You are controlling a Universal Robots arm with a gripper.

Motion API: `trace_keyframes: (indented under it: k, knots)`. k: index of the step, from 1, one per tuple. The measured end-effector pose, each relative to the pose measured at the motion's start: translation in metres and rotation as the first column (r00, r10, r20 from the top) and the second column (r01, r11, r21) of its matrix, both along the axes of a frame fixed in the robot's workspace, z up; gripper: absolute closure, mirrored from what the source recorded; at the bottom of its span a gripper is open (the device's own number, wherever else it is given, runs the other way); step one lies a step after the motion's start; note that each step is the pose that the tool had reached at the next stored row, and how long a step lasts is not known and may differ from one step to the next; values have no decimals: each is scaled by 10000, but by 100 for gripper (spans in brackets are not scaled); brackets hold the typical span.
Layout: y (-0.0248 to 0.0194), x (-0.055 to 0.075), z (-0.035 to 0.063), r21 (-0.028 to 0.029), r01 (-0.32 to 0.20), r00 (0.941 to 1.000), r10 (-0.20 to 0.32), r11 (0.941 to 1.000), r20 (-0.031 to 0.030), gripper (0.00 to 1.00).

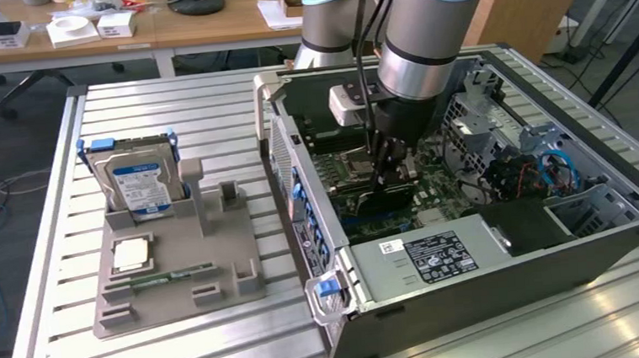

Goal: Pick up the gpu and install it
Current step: 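Press down on the gpu until it lock into place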

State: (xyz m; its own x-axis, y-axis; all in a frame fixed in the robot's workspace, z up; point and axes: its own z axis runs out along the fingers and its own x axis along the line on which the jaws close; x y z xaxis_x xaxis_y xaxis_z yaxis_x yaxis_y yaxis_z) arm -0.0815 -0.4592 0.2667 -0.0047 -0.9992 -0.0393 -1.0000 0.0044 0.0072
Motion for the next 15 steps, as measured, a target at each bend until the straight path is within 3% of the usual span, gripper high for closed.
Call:
trace_keyframes:
  k: [15]
  knots:
    - [8,0,-3,-2,1,10000,-1,10000,0,90]
